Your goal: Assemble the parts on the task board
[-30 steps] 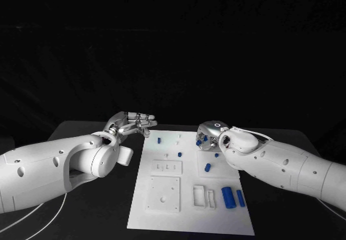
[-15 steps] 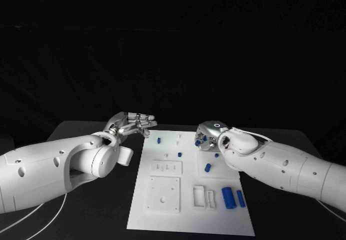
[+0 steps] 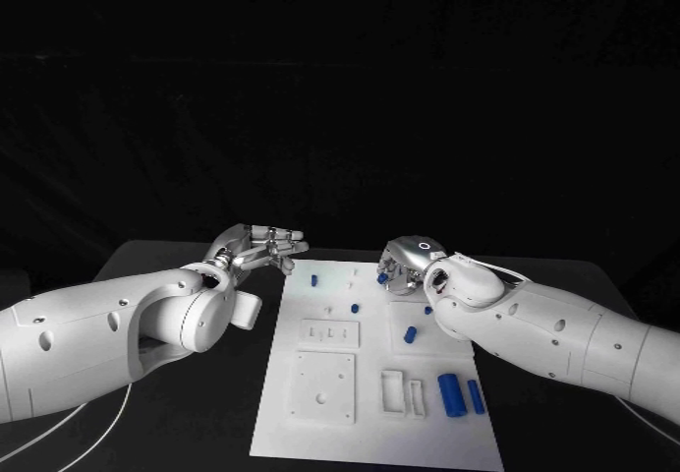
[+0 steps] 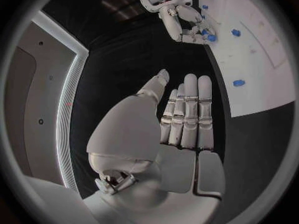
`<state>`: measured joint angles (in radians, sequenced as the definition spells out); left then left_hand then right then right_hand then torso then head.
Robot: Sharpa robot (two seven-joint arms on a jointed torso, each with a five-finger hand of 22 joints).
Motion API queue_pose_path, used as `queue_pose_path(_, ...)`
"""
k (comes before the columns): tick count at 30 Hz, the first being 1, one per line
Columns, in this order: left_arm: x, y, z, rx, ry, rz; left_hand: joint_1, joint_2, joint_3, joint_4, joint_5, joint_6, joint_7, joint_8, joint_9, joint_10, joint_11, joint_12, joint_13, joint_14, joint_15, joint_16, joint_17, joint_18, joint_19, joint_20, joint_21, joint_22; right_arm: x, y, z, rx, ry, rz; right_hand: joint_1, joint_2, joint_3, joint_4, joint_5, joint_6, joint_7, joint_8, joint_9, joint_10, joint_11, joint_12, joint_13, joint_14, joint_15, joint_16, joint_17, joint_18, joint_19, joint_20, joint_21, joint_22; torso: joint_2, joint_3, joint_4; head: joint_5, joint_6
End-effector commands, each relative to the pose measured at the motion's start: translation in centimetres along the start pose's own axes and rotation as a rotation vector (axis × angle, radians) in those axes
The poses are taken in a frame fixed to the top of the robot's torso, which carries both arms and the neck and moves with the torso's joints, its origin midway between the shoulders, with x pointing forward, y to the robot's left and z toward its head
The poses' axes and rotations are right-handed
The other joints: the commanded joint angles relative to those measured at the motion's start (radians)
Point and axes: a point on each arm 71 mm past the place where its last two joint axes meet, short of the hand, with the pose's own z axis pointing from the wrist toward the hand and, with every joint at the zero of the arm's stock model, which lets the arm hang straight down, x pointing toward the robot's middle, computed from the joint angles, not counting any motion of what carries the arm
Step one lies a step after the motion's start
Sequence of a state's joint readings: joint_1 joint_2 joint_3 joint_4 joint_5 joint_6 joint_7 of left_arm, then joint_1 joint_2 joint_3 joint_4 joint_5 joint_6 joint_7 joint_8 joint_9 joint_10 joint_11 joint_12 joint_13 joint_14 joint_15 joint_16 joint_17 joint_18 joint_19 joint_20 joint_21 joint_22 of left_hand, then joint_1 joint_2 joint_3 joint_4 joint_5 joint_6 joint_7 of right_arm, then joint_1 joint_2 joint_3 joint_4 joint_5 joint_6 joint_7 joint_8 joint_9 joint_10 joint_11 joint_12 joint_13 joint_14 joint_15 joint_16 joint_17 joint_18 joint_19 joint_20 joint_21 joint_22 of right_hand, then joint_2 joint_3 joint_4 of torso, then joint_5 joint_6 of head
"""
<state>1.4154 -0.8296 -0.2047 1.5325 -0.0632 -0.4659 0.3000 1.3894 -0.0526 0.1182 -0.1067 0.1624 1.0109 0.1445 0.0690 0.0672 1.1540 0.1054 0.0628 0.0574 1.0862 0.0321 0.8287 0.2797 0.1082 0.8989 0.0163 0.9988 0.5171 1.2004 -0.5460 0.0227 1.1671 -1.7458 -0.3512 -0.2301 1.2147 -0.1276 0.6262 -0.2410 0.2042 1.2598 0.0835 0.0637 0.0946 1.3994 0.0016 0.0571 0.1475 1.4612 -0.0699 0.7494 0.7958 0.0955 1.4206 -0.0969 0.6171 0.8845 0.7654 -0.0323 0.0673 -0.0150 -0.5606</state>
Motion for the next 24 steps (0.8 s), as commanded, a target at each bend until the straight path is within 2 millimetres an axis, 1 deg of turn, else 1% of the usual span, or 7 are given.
queue_pose_path(1,0.2,-0.2,0.1,0.008,0.013,-0.004,-0.005,0.003,-0.003,-0.004,-0.004,-0.007,-0.002,-0.002,0.000,-0.007,-0.001,-0.003,0.002,0.004,0.000,0.003,-0.002,0.015,-0.001,-0.002,0.006,-0.002,-0.3,0.4,0.3,0.027,-0.047,-0.004,-0.004,0.001,0.007,-0.001,-0.001,0.025,-0.017,0.001,0.073,0.010,-0.002,0.004,0.002,-0.002,-0.007,0.007,-0.003,0.017,0.005,-0.004,-0.005,0.008,0.002,-0.0002,0.0012,0.002,0.004)
queue_pose_path(5,0.3,-0.2,0.1,0.008,0.015,-0.004,-0.005,0.003,-0.003,-0.004,-0.004,-0.007,-0.002,-0.002,0.000,-0.007,-0.001,-0.003,0.002,0.004,0.000,0.003,-0.002,0.015,-0.001,-0.002,0.006,-0.002,-0.3,0.8,1.0,0.039,-0.066,-0.005,-0.001,0.002,0.015,0.000,-0.033,0.026,-0.017,0.000,0.070,0.010,-0.002,0.004,0.000,-0.001,-0.006,0.011,-0.007,0.017,0.009,-0.003,-0.013,0.023,0.003,-0.0017,0.0015,0.003,0.007)
queue_pose_path(7,0.4,-0.3,0.1,0.009,0.018,-0.005,-0.005,0.003,-0.003,-0.004,-0.004,-0.007,-0.002,-0.002,0.000,-0.007,-0.001,-0.003,0.002,0.004,0.000,0.003,-0.002,0.015,-0.001,-0.002,0.006,-0.002,-0.3,0.9,1.2,0.043,-0.071,-0.006,-0.001,0.000,0.017,0.001,-0.034,0.026,-0.017,0.001,0.069,0.010,-0.001,0.004,-0.001,-0.002,-0.006,0.012,-0.009,0.017,0.011,-0.003,-0.015,0.027,0.004,-0.0033,0.0025,0.002,0.008)
queue_pose_path(9,0.5,-0.3,0.1,0.009,0.021,-0.006,-0.005,0.003,-0.003,-0.004,-0.004,-0.007,-0.002,-0.002,0.000,-0.007,-0.001,-0.003,0.002,0.004,0.000,0.003,-0.002,0.015,-0.001,-0.002,0.006,-0.002,-0.2,1.0,1.4,0.044,-0.076,-0.008,-0.001,0.000,0.018,0.001,-0.031,0.027,-0.017,0.001,0.068,0.010,-0.002,0.004,-0.002,-0.002,-0.006,0.013,-0.011,0.017,0.011,-0.003,-0.021,0.033,0.004,-0.0026,0.0020,0.004,0.008)
queue_pose_path(13,0.7,-0.3,0.1,0.008,0.026,-0.007,-0.005,0.003,-0.003,-0.004,-0.004,-0.007,-0.002,-0.002,0.000,-0.007,-0.001,-0.003,0.002,0.004,0.000,0.003,-0.002,0.015,-0.001,-0.002,0.006,-0.002,-0.2,1.4,1.8,0.045,-0.085,-0.010,-0.001,0.000,0.018,0.001,-0.031,0.027,-0.017,0.001,0.068,0.010,-0.002,0.004,-0.002,-0.002,-0.006,0.013,-0.011,0.017,0.011,-0.003,-0.021,0.033,0.006,-0.0052,0.0056,0.003,0.009)
queue_pose_path(21,0.9,-0.3,0.2,0.009,0.030,-0.007,-0.005,0.003,-0.001,-0.007,-0.003,-0.008,-0.002,-0.001,0.000,-0.008,-0.001,-0.003,0.002,0.004,-0.001,0.003,-0.003,0.015,-0.003,-0.002,0.012,-0.009,-0.1,1.8,2.2,0.047,-0.101,-0.014,0.001,-0.001,0.018,0.002,-0.030,0.027,-0.017,0.001,0.066,0.010,-0.001,0.004,-0.003,-0.003,-0.006,0.016,-0.014,0.017,0.016,-0.003,-0.029,0.048,0.007,-0.0058,0.0065,0.007,0.009)
queue_pose_path(24,0.9,-0.3,0.2,0.008,0.031,-0.008,-0.005,0.003,-0.001,-0.007,-0.003,-0.008,-0.002,-0.001,0.000,-0.008,-0.001,-0.003,0.002,0.004,-0.001,0.003,-0.003,0.015,-0.003,-0.002,0.012,-0.009,-0.1,1.9,2.3,0.047,-0.107,-0.014,0.001,-0.002,0.019,0.002,-0.033,0.028,-0.017,0.000,0.065,0.011,-0.002,0.003,-0.003,-0.004,-0.006,0.017,-0.017,0.017,0.020,-0.004,-0.034,0.061,0.007,-0.0059,0.0054,0.010,0.010)
